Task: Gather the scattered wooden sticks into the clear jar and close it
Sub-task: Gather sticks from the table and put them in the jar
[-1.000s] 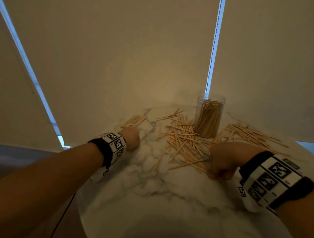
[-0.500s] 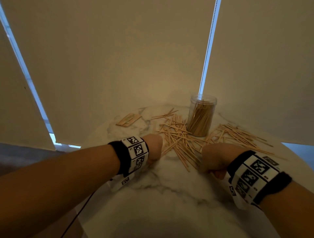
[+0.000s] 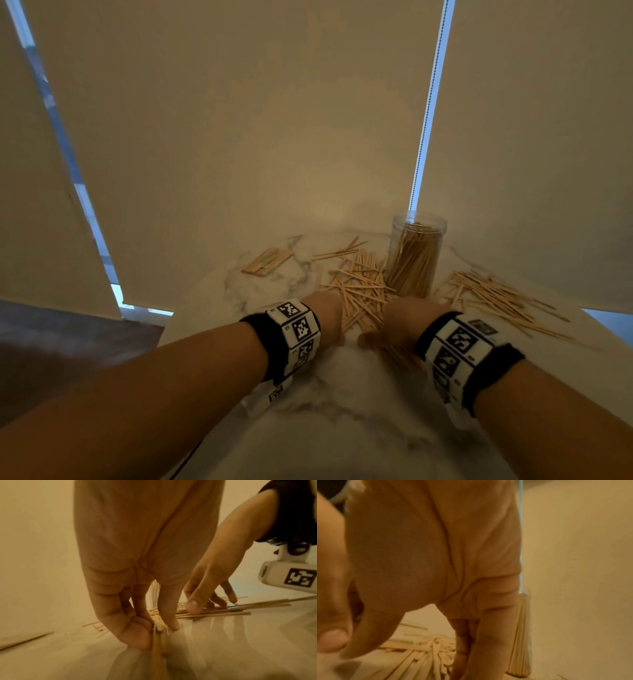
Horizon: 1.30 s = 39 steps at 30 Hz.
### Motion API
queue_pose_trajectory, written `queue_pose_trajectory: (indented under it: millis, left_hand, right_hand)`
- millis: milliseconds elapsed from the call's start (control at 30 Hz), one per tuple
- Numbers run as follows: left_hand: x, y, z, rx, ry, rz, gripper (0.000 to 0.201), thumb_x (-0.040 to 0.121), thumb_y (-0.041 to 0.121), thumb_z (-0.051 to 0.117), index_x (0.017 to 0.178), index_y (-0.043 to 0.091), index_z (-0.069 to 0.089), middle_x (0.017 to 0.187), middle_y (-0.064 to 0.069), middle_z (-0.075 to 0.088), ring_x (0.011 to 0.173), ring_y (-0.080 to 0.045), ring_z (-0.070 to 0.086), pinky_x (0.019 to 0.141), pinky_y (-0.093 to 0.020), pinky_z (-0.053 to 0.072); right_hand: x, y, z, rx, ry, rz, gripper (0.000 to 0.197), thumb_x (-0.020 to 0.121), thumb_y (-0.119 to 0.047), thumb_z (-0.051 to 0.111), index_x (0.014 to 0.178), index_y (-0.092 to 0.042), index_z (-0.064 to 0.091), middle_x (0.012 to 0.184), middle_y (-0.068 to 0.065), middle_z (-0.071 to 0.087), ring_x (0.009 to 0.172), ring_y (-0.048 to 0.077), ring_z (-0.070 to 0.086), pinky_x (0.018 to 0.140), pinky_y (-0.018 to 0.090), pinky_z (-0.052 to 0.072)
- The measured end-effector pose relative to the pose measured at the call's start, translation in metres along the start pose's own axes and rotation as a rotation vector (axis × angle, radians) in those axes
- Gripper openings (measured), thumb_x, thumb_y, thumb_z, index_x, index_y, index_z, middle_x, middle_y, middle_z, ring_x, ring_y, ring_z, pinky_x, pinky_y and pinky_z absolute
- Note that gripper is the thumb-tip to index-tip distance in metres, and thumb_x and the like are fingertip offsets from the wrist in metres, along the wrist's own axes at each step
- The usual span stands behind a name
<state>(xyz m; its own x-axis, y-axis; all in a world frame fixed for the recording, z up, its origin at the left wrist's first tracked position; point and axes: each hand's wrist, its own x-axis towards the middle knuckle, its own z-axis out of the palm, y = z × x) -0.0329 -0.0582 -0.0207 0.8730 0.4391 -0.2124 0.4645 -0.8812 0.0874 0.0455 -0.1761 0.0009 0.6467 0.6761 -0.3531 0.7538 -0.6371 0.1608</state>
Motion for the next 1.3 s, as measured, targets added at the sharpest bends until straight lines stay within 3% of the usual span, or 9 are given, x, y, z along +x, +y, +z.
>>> queue_pose_trajectory:
  millis: [167, 333, 433, 567, 667, 767, 900, 1100, 1300]
  left_hand:
    - [-0.004, 0.012, -0.003, 0.133, -0.021, 0.027, 0.025, 0.091, 0.021, 0.068, 0.108, 0.003, 0.07, 0.084, -0.008, 0.061, 0.086, -0.024, 0.061, 0.073, -0.03, 0.049]
    - [-0.007, 0.006, -0.01, 0.125, -0.118, 0.003, 0.031, 0.094, 0.028, 0.065, 0.072, 0.007, 0.062, 0.062, 0.0, 0.049, 0.059, -0.016, 0.051, 0.064, -0.031, 0.049]
    - [-0.01, 0.0, -0.022, 0.063, -0.112, 0.002, 0.033, 0.102, 0.027, 0.051, 0.1, -0.001, 0.069, 0.064, 0.001, 0.045, 0.063, -0.018, 0.048, 0.063, -0.027, 0.04]
    - [0.002, -0.017, -0.012, -0.331, -0.101, -0.09, 0.036, 0.105, 0.018, 0.037, 0.076, 0.008, 0.054, 0.069, -0.002, 0.052, 0.056, -0.013, 0.05, 0.052, -0.022, 0.043]
    - [0.012, -0.022, -0.006, -0.78, -0.094, -0.133, 0.03, 0.102, 0.018, 0.034, 0.077, 0.01, 0.046, 0.068, -0.006, 0.049, 0.052, -0.017, 0.041, 0.053, -0.026, 0.036]
    - [0.014, -0.014, -0.011, -1.06, -0.01, -0.134, 0.039, 0.101, 0.049, 0.038, 0.093, 0.013, 0.05, 0.063, -0.001, 0.035, 0.052, -0.015, 0.027, 0.049, -0.025, 0.025]
    - [0.023, 0.003, -0.016, -1.073, 0.05, -0.028, 0.118, 0.05, 0.104, 0.038, 0.117, 0.011, 0.065, 0.078, -0.006, 0.051, 0.063, -0.02, 0.041, 0.062, -0.033, 0.036]
    - [0.028, 0.026, -0.018, -1.186, 0.311, 0.097, 0.042, 0.101, 0.054, 0.04, 0.098, 0.02, 0.066, 0.096, -0.011, 0.072, 0.087, -0.03, 0.067, 0.073, -0.035, 0.044]
    - [0.027, 0.015, -0.025, -1.401, 0.526, -0.011, 0.049, 0.107, 0.044, 0.032, 0.076, 0.017, 0.058, 0.079, -0.004, 0.064, 0.073, -0.019, 0.055, 0.08, -0.039, 0.044]
  right_hand:
    - [0.007, -0.008, -0.006, 0.03, 0.005, -0.083, 0.042, 0.092, -0.041, 0.064, 0.116, -0.007, 0.07, 0.105, 0.008, 0.069, 0.086, 0.021, 0.06, 0.075, 0.029, 0.048]
    - [0.005, -0.006, -0.003, -0.023, -0.019, -0.126, 0.032, 0.095, -0.028, 0.063, 0.118, -0.007, 0.068, 0.115, 0.009, 0.069, 0.097, 0.023, 0.065, 0.079, 0.029, 0.049]
    - [0.005, -0.001, 0.004, -0.024, -0.013, -0.106, 0.027, 0.095, -0.022, 0.058, 0.116, -0.007, 0.068, 0.099, 0.008, 0.062, 0.086, 0.021, 0.056, 0.072, 0.027, 0.042]
    - [-0.004, 0.003, -0.001, 0.019, -0.022, -0.071, 0.022, 0.095, -0.014, 0.054, 0.111, -0.005, 0.067, 0.078, 0.004, 0.053, 0.065, 0.017, 0.05, 0.053, 0.024, 0.041]
    - [-0.007, 0.014, -0.009, 0.134, -0.011, -0.109, 0.021, 0.091, -0.013, 0.061, 0.107, -0.001, 0.069, 0.086, 0.008, 0.064, 0.071, 0.021, 0.057, 0.059, 0.026, 0.045]
    - [-0.005, 0.027, -0.017, 0.484, 0.068, -0.115, 0.019, 0.09, -0.015, 0.065, 0.1, 0.0, 0.072, 0.092, 0.015, 0.073, 0.082, 0.031, 0.071, 0.076, 0.04, 0.06]
    - [0.005, 0.033, -0.022, 0.783, 0.302, -0.197, 0.016, 0.087, -0.015, 0.066, 0.087, 0.001, 0.07, 0.081, 0.017, 0.074, 0.076, 0.032, 0.074, 0.075, 0.052, 0.06]
    - [0.008, 0.018, -0.018, 0.862, 0.51, -0.232, 0.014, 0.093, -0.016, 0.06, 0.087, -0.012, 0.072, 0.07, 0.007, 0.073, 0.062, 0.019, 0.073, 0.068, 0.042, 0.063]
    - [-0.01, 0.009, -0.013, 0.668, 0.372, -0.184, 0.032, 0.086, -0.043, 0.073, 0.079, -0.011, 0.074, 0.071, 0.003, 0.074, 0.064, 0.014, 0.068, 0.069, 0.033, 0.056]
